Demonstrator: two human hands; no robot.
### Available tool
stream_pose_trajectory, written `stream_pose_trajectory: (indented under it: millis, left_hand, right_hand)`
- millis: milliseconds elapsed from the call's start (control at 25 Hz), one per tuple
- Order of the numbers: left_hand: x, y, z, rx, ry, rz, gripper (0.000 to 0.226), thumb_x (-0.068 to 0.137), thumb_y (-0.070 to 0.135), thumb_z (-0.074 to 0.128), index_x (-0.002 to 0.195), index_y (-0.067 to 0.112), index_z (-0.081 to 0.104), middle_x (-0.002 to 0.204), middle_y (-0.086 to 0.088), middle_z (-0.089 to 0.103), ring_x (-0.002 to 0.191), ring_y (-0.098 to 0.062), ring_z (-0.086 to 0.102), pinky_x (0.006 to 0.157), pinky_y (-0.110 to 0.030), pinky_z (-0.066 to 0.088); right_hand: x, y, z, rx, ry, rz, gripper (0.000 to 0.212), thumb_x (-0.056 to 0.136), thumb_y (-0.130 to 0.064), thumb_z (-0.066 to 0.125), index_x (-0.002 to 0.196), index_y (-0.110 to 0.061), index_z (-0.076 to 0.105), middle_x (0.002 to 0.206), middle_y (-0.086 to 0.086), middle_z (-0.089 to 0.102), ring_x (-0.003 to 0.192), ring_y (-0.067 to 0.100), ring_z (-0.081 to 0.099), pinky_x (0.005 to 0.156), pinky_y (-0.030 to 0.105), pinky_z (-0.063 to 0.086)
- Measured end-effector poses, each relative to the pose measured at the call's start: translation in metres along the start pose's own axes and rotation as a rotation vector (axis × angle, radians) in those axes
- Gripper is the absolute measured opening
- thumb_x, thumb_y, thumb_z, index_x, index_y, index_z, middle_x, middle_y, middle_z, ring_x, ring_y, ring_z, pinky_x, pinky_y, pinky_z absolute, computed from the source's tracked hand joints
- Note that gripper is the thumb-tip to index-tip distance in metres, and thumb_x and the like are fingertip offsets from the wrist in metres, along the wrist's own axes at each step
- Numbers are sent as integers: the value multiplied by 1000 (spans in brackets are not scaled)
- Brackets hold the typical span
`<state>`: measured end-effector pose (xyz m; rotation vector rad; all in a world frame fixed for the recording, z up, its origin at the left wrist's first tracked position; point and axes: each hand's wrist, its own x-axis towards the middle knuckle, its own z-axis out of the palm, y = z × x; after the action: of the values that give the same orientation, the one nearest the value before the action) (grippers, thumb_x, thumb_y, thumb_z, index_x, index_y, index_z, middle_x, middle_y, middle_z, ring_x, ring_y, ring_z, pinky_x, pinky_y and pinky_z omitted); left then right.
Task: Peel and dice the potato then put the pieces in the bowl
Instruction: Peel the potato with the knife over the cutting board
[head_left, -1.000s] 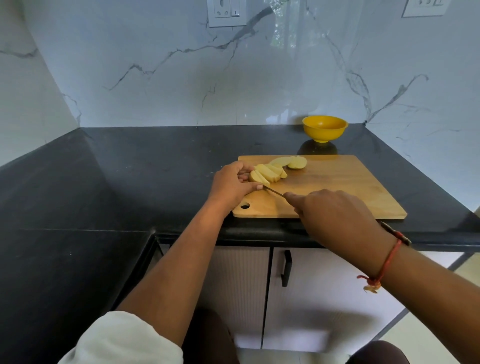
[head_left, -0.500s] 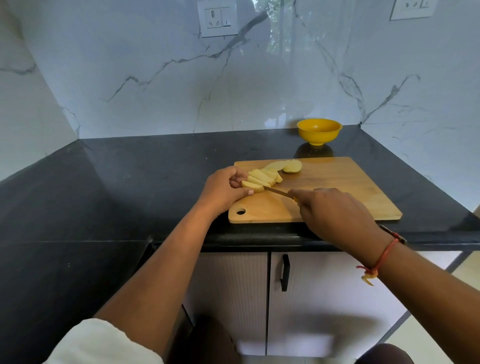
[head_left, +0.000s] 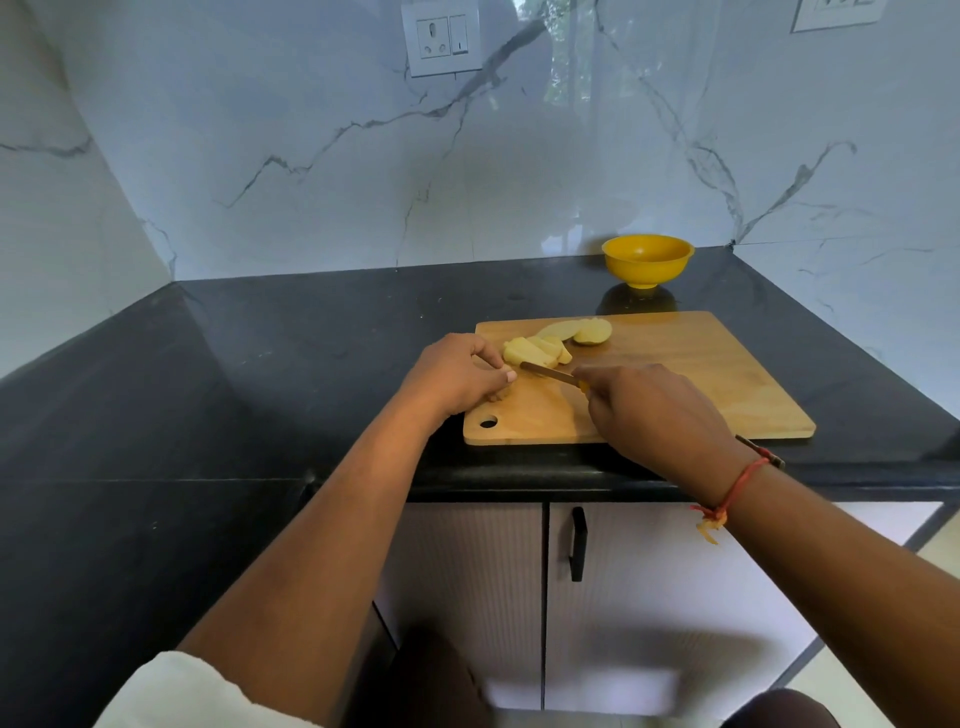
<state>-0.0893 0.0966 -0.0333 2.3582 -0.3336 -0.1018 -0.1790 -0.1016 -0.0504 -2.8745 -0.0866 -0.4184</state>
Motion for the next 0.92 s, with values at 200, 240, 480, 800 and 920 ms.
stream_pose_trajectory:
  millis: [200,240,480,800,920]
  left_hand:
    - [-6,5,5,-42,34,-41,7,93,31,68,97,25,70,77,3,75,61,-4,59,59,-22,47]
    - [-7,5,5,-39,42,-44,7,93,31,68,96,26,71,76,4,74,61,-5,59,60,-23,49]
    - [-10,-1,2,101,99,-9,6,91,25,70,95,29,71,96,4,70,92,-15,65,83,-33,54]
    - [-16,-7,-3,108,22,105,29,91,32,70,119,33,70,117,11,66,106,-9,57,95,-31,45]
    - [-18,-9,2,90,62,106,28,90,33,71,118,31,71,120,11,66,105,-9,56,96,-33,46]
  right_hand:
    - [5,-5,0,31,-1,9,42,102,-29,40,141,-36,55,97,2,67,84,18,61,74,35,55]
    - [5,-6,1,39,-3,9,42,102,-29,40,142,-36,54,96,2,67,83,18,61,74,34,55]
    - [8,-10,1,71,9,-2,42,103,-29,42,143,-31,53,101,1,69,85,15,61,80,32,55]
    - [10,-17,-1,63,5,-6,41,104,-29,42,143,-29,54,92,-2,64,79,11,59,79,31,55]
    - [8,-21,-3,60,8,-20,38,104,-28,43,138,-28,58,84,-7,58,77,10,59,79,31,56]
